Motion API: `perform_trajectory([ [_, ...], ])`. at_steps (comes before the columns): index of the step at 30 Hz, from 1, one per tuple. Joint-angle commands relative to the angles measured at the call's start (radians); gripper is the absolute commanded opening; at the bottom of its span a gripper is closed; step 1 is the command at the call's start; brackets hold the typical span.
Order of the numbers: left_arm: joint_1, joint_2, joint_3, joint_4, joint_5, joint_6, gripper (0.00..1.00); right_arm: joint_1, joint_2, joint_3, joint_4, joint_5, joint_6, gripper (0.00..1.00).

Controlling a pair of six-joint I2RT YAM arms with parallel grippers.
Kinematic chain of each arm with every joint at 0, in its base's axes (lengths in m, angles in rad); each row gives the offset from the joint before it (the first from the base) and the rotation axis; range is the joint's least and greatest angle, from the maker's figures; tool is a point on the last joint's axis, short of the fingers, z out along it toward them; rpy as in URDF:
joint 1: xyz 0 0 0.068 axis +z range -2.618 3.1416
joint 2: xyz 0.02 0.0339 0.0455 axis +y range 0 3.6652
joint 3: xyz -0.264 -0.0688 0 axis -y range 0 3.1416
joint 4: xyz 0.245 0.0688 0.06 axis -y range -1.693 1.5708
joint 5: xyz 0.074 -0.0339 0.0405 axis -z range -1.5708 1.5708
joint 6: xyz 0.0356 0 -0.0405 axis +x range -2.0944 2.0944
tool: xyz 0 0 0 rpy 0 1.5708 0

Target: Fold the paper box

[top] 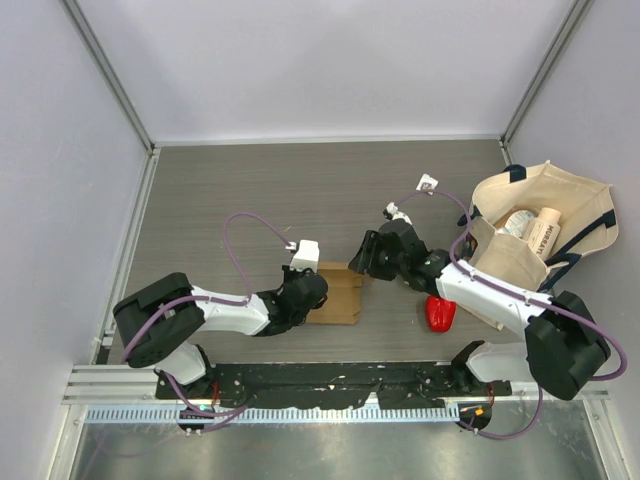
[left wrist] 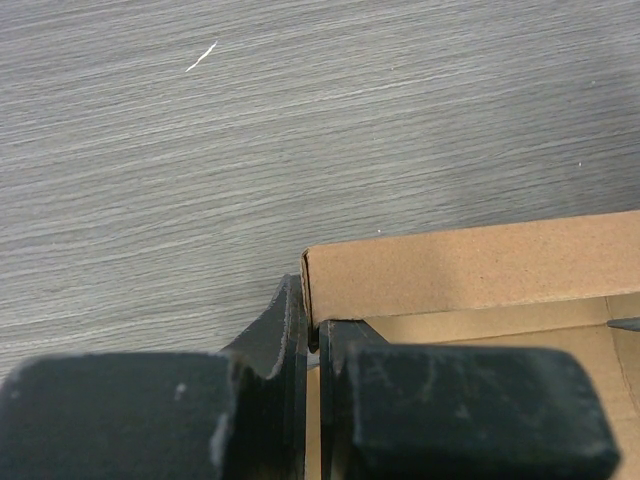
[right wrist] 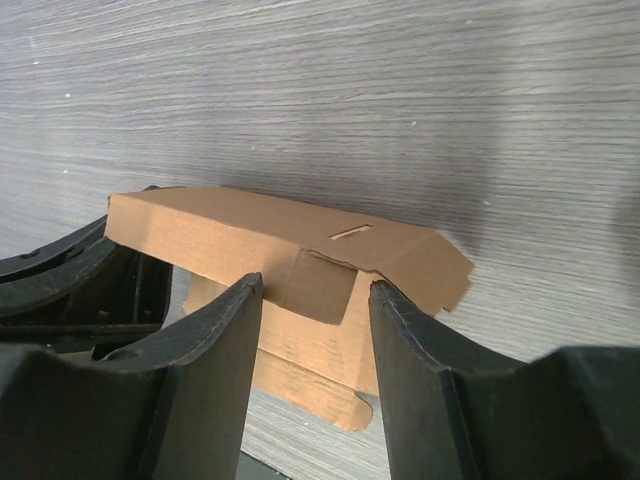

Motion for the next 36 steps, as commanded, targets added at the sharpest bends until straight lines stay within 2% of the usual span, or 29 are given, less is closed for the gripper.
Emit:
perform_trajectory([
  [1, 0.002, -0.010, 0.010, -0.018, -0.011, -0.005, 0.00, 0.025, -0.047, 0.097, -0.161, 0.168, -0.075, 0.54],
  [6, 0.002, 0.001, 0.012, -0.011, -0.003, -0.010, 0.00, 0.031, -0.136, 0.083, -0.124, 0.150, -0.089, 0.56],
  [11, 0.002, -0.003, 0.009, -0.015, -0.006, -0.010, 0.00, 0.030, -0.061, 0.115, -0.083, 0.083, -0.082, 0.52],
  [16, 0.002, -0.023, 0.004, -0.023, -0.012, -0.011, 0.00, 0.036, -0.021, 0.065, -0.003, 0.047, -0.028, 0.49],
  [23, 0.002, -0.014, 0.010, -0.021, -0.005, -0.019, 0.00, 0.036, 0.019, -0.005, 0.224, -0.068, 0.070, 0.48],
  [26, 0.002, -0.019, 0.009, -0.026, -0.003, -0.023, 0.00, 0.031, 0.028, -0.032, 0.311, -0.066, 0.125, 0.43],
  [30, 0.002, -0.031, 0.003, -0.034, -0.006, -0.025, 0.00, 0.014, 0.017, -0.095, 0.425, -0.046, 0.233, 0.30],
  [31, 0.002, -0.034, 0.000, -0.032, -0.006, -0.027, 0.00, 0.011, 0.019, -0.109, 0.443, -0.042, 0.240, 0.26],
  [32, 0.002, -0.039, -0.005, -0.032, -0.008, -0.031, 0.00, 0.008, 0.025, -0.112, 0.442, -0.028, 0.244, 0.16],
  [33, 0.002, -0.040, -0.006, -0.031, -0.009, -0.033, 0.00, 0.008, 0.023, -0.120, 0.440, -0.022, 0.244, 0.12],
  [34, 0.002, -0.042, -0.008, -0.032, -0.012, -0.036, 0.00, 0.007, 0.022, -0.126, 0.440, -0.016, 0.245, 0.11],
  [36, 0.002, -0.043, -0.011, -0.041, -0.018, -0.053, 0.00, 0.004, 0.013, -0.106, 0.401, 0.009, 0.213, 0.30],
])
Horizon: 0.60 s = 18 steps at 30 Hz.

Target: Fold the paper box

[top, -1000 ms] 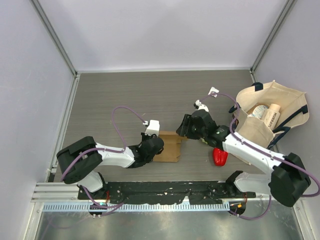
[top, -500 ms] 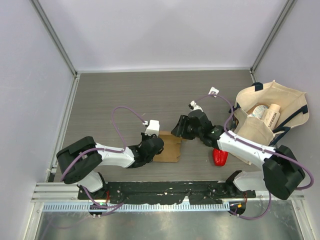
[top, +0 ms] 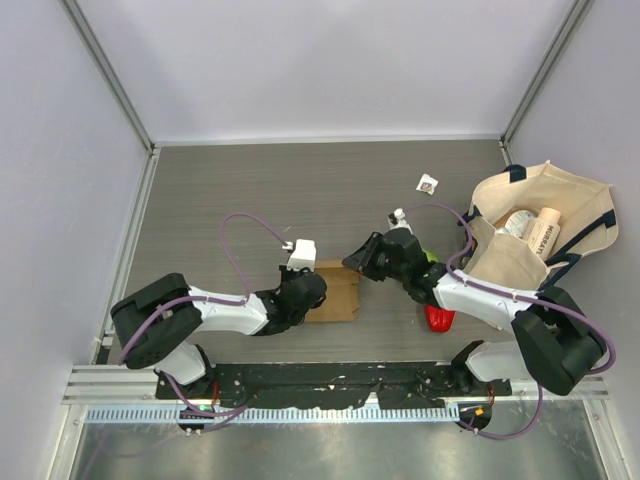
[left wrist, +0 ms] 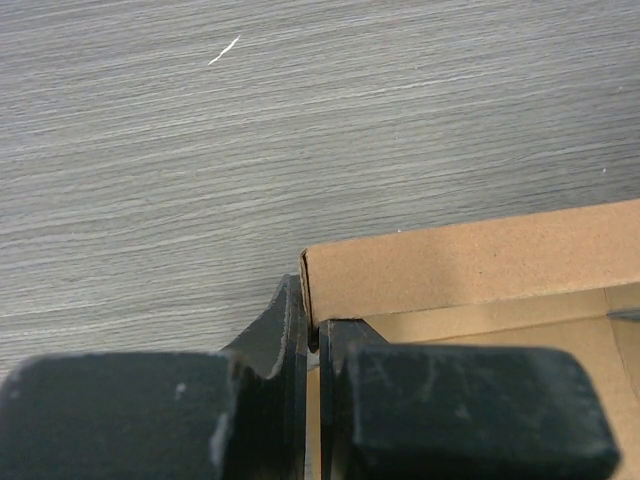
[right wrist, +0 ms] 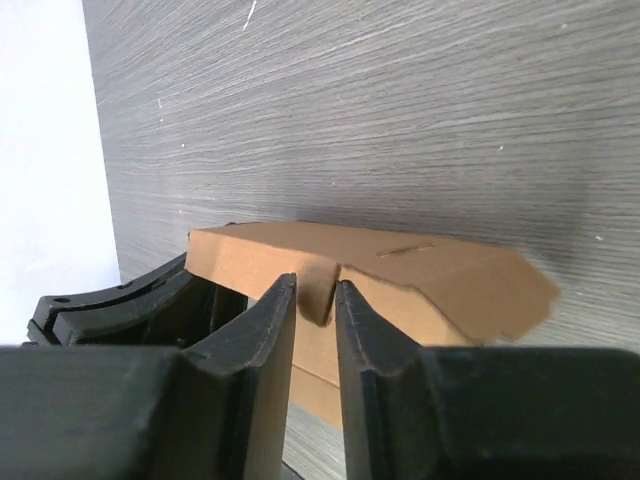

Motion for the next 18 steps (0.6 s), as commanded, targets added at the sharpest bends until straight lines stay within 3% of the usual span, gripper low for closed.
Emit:
perform_trajectory([
  [1, -0.005, -0.031, -0.009, -0.011, -0.008, -0.032, 0.00, 0.004, -0.026, 0.033, -0.027, 0.053, -0.045, 0.38],
  [2, -0.006, -0.031, -0.013, -0.016, -0.012, -0.039, 0.00, 0.004, -0.043, 0.040, -0.069, 0.093, -0.078, 0.48],
  [5, -0.005, -0.031, -0.014, -0.024, -0.016, -0.048, 0.00, 0.014, -0.152, 0.004, -0.165, 0.184, -0.196, 0.57],
  [9, -0.005, -0.035, -0.016, -0.021, -0.012, -0.046, 0.00, 0.030, -0.256, -0.123, -0.139, 0.205, -0.285, 0.59],
  [10, -0.005, -0.038, -0.017, -0.019, -0.012, -0.046, 0.00, 0.034, -0.255, -0.140, -0.098, 0.218, -0.288, 0.57],
  [12, -0.005, -0.040, -0.016, -0.015, -0.009, -0.046, 0.00, 0.044, -0.237, -0.168, -0.061, 0.244, -0.294, 0.39],
  [13, -0.006, -0.035, -0.014, -0.016, -0.008, -0.045, 0.00, 0.057, -0.220, -0.173, -0.033, 0.285, -0.298, 0.30],
  [14, -0.005, -0.034, -0.013, -0.019, -0.006, -0.043, 0.00, 0.063, -0.191, -0.174, -0.015, 0.306, -0.302, 0.12],
  [15, -0.005, -0.032, -0.013, -0.022, -0.006, -0.043, 0.00, 0.070, -0.172, -0.173, 0.002, 0.323, -0.316, 0.05],
  [18, -0.005, -0.035, -0.013, -0.035, -0.008, -0.051, 0.00, 0.112, -0.109, -0.156, 0.054, 0.386, -0.348, 0.00],
])
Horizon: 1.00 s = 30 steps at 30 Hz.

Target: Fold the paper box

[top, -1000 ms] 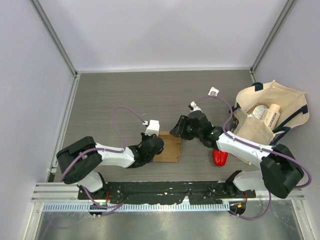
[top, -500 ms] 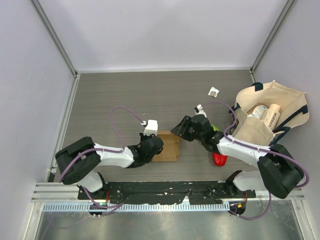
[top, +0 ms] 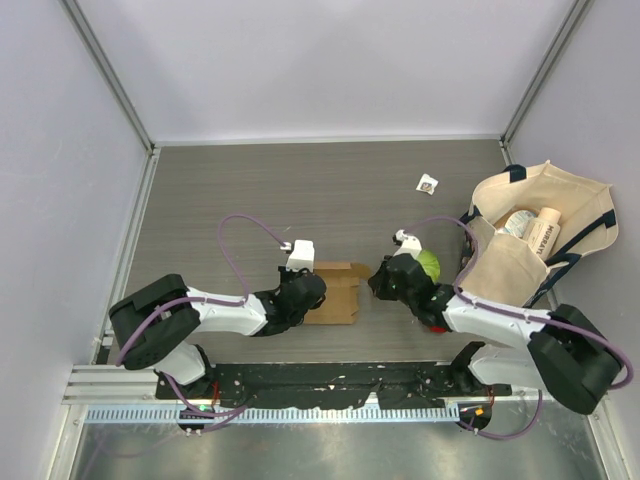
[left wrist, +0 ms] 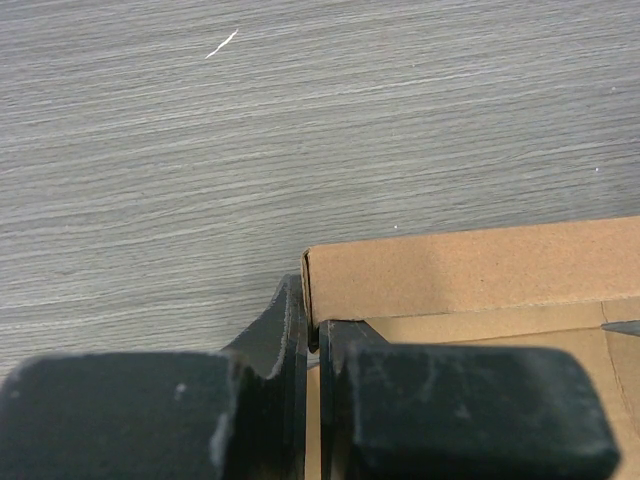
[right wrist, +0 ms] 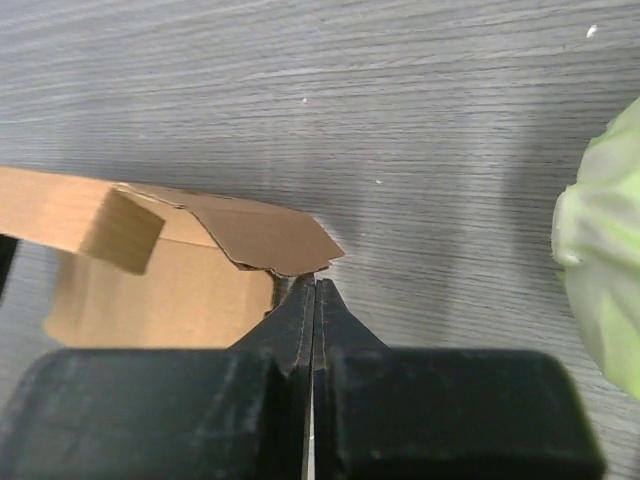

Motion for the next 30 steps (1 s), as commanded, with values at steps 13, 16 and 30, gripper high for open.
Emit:
perform_trajectory([
  [13, -0.003, -0.024, 0.000, -0.035, -0.002, -0.028, 0.00, 0.116, 0.275, 0.097, 0.201, 0.281, -0.106, 0.00],
  [16, -0.004, -0.025, 0.000, -0.040, 0.000, -0.031, 0.00, 0.126, 0.309, 0.097, 0.230, 0.258, -0.098, 0.00],
  [30, -0.003, -0.019, 0.008, -0.040, 0.004, -0.034, 0.00, 0.172, 0.366, 0.100, 0.382, 0.160, -0.036, 0.00],
])
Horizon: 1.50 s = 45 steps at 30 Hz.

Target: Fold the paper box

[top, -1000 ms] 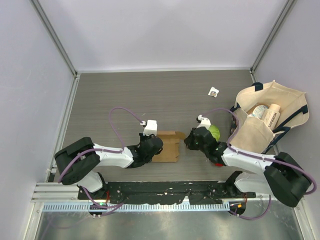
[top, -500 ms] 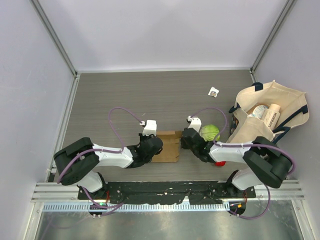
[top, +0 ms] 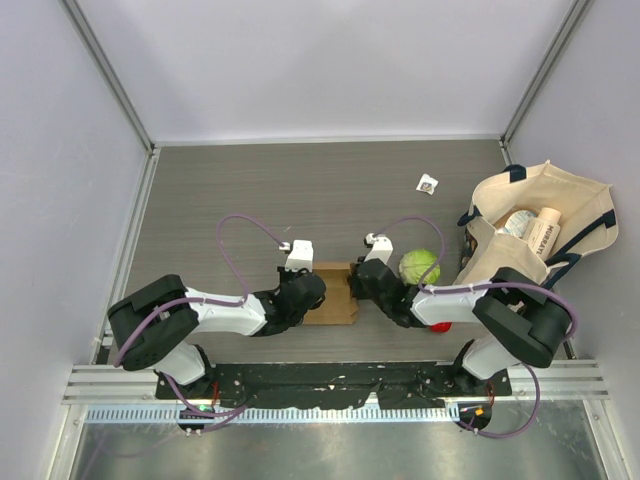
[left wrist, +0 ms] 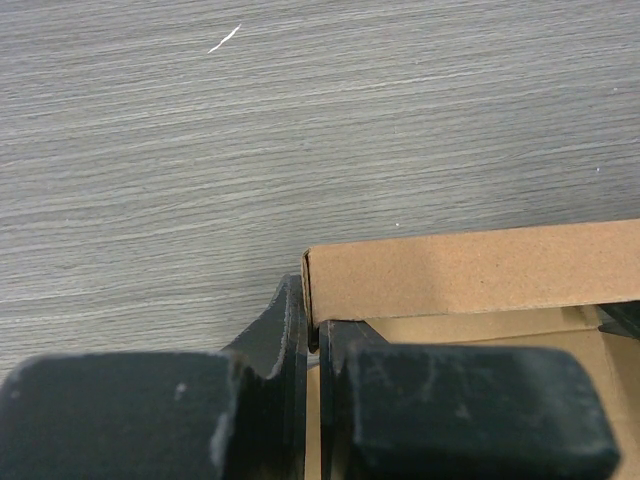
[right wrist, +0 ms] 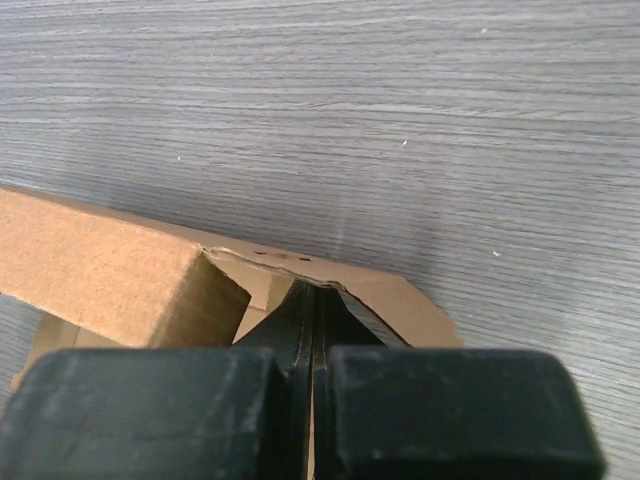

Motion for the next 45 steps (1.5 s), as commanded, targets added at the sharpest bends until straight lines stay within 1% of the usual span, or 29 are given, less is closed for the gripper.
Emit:
perform_trajectory([
  [1, -0.003, -0.013, 0.009, -0.022, 0.004, -0.014, 0.00, 0.014, 0.032, 0.028, 0.098, -0.018, 0.029, 0.00],
  [4, -0.003, -0.013, 0.003, -0.019, 0.003, -0.019, 0.00, 0.014, 0.059, 0.028, 0.091, -0.030, 0.028, 0.00],
  [5, -0.003, -0.011, 0.002, -0.018, 0.001, -0.019, 0.00, 0.014, 0.050, 0.031, 0.072, -0.033, 0.023, 0.00],
  [6, -0.004, -0.008, 0.002, -0.019, -0.001, -0.019, 0.00, 0.015, 0.005, 0.030, 0.019, -0.034, 0.014, 0.01],
  [8, -0.003, -0.010, -0.001, -0.021, -0.004, -0.019, 0.00, 0.014, -0.051, 0.057, -0.064, -0.055, -0.021, 0.08],
  [9, -0.003, -0.011, -0.004, -0.021, -0.004, -0.017, 0.00, 0.012, -0.081, 0.086, -0.235, -0.040, -0.041, 0.13],
  [11, -0.003, -0.014, -0.009, -0.015, -0.001, -0.014, 0.00, 0.012, -0.169, 0.134, -0.384, -0.018, -0.096, 0.15],
  [12, -0.004, -0.016, -0.014, -0.012, -0.001, -0.010, 0.00, 0.012, -0.201, 0.140, -0.496, -0.014, -0.107, 0.20],
  [13, -0.003, -0.017, -0.015, -0.004, 0.001, -0.007, 0.00, 0.006, -0.264, 0.149, -0.546, -0.006, -0.116, 0.22],
  [15, -0.003, -0.019, -0.017, -0.002, -0.001, -0.005, 0.00, 0.000, -0.315, 0.183, -0.659, 0.002, -0.136, 0.31],
  [16, -0.003, -0.021, -0.017, -0.001, -0.004, -0.002, 0.00, -0.003, -0.339, 0.192, -0.685, 0.023, -0.139, 0.33],
  [18, -0.003, -0.025, -0.021, 0.001, -0.002, 0.001, 0.00, -0.014, -0.378, 0.209, -0.718, 0.022, -0.171, 0.40],
  [21, -0.003, -0.031, -0.028, 0.007, 0.001, 0.010, 0.00, -0.054, -0.366, 0.212, -0.687, -0.013, -0.234, 0.46],
  [26, -0.003, -0.036, -0.028, 0.010, 0.004, 0.022, 0.00, -0.072, -0.304, 0.212, -0.632, -0.055, -0.307, 0.50],
  [28, -0.003, -0.036, -0.029, 0.016, 0.006, 0.022, 0.00, -0.074, -0.272, 0.207, -0.577, -0.079, -0.336, 0.50],
  [31, -0.003, -0.036, -0.031, 0.021, 0.012, 0.021, 0.00, -0.075, -0.224, 0.197, -0.508, -0.066, -0.353, 0.49],
  [32, -0.004, -0.037, -0.031, 0.021, 0.012, 0.019, 0.00, -0.072, -0.214, 0.191, -0.467, -0.066, -0.356, 0.47],
  [34, -0.003, -0.042, -0.032, 0.022, 0.012, 0.021, 0.00, -0.071, -0.192, 0.192, -0.440, -0.092, -0.366, 0.43],
  [35, -0.003, -0.044, -0.035, 0.021, 0.012, 0.022, 0.00, -0.068, -0.188, 0.191, -0.413, -0.092, -0.360, 0.35],
  [37, -0.003, -0.045, -0.037, 0.027, 0.012, 0.027, 0.00, -0.061, -0.191, 0.207, -0.414, -0.096, -0.350, 0.27],
  [38, -0.003, -0.045, -0.037, 0.028, 0.012, 0.029, 0.00, -0.058, -0.189, 0.217, -0.431, -0.090, -0.322, 0.18],
  [40, -0.003, -0.047, -0.037, 0.031, 0.012, 0.030, 0.00, -0.048, -0.191, 0.246, -0.459, -0.093, -0.287, 0.11],
  [41, -0.003, -0.047, -0.035, 0.031, 0.013, 0.030, 0.00, -0.043, -0.194, 0.255, -0.489, -0.095, -0.250, 0.05],
  [44, -0.003, -0.044, -0.034, 0.034, 0.019, 0.027, 0.00, -0.012, -0.206, 0.255, -0.492, -0.087, -0.192, 0.00],
  [45, -0.003, -0.045, -0.034, 0.031, 0.022, 0.026, 0.00, -0.008, -0.210, 0.247, -0.483, -0.081, -0.182, 0.00],
])
